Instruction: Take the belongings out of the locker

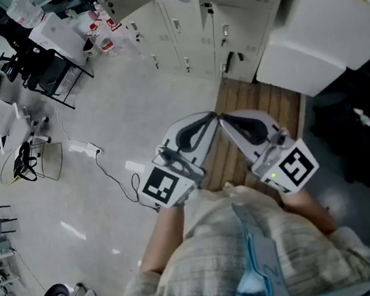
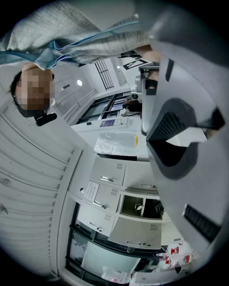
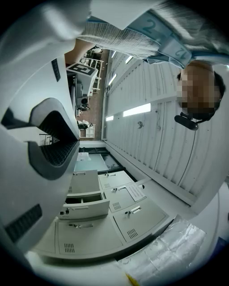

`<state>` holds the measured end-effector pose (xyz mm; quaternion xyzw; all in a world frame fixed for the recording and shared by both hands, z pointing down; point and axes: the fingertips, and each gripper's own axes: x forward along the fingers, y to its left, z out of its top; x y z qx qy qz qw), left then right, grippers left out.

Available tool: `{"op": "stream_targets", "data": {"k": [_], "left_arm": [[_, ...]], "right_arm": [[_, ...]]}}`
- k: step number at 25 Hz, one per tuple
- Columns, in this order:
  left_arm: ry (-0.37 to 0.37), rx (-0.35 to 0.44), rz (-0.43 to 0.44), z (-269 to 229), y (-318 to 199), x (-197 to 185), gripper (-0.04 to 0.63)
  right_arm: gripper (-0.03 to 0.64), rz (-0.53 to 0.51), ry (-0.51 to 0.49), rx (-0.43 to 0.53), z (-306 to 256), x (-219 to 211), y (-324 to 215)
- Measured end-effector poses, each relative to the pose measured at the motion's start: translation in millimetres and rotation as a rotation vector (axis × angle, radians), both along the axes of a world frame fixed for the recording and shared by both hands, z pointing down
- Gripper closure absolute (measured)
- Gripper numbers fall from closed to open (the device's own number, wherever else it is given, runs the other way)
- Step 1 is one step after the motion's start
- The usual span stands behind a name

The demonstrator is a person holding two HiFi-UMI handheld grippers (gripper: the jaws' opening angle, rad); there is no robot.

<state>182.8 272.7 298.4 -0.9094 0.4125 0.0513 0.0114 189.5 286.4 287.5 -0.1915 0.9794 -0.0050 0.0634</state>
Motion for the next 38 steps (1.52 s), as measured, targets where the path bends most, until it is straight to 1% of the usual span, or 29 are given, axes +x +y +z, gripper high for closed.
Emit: {"op": "stream_targets", "data": {"k": [4,14,23,29,33,38], "left_arm": [[0.003,0.010,0.000,-4,1,-2,0.594],[0.005,0.003,-0.008,1,3,-7,0.594],[0.012,0.005,-0.020,1,14,-15,0.594],[0.026,-0.008,-0.029,1,16,-43,0.594],[0.025,-0.011,-0.025,-1,9,-66,0.594],[0.035,-0.006,-0.023,0,-2,-96,0.594]], "right_arm": [[0.614,0.000,0.000,0.001,1,-2,1],[0.614,-0.007,0.011,0.000,6,-6,4],[0.614,-0.048,-0.031,-0.040,8,-13,14],[0.614,-0.054,-0.005,-0.032,9,-41,15],[0.614,-0.042,-0.004,-0.047,6,-64,9],[0.614,-0.031,0.004,-0.044,7,-94,-2]]}}
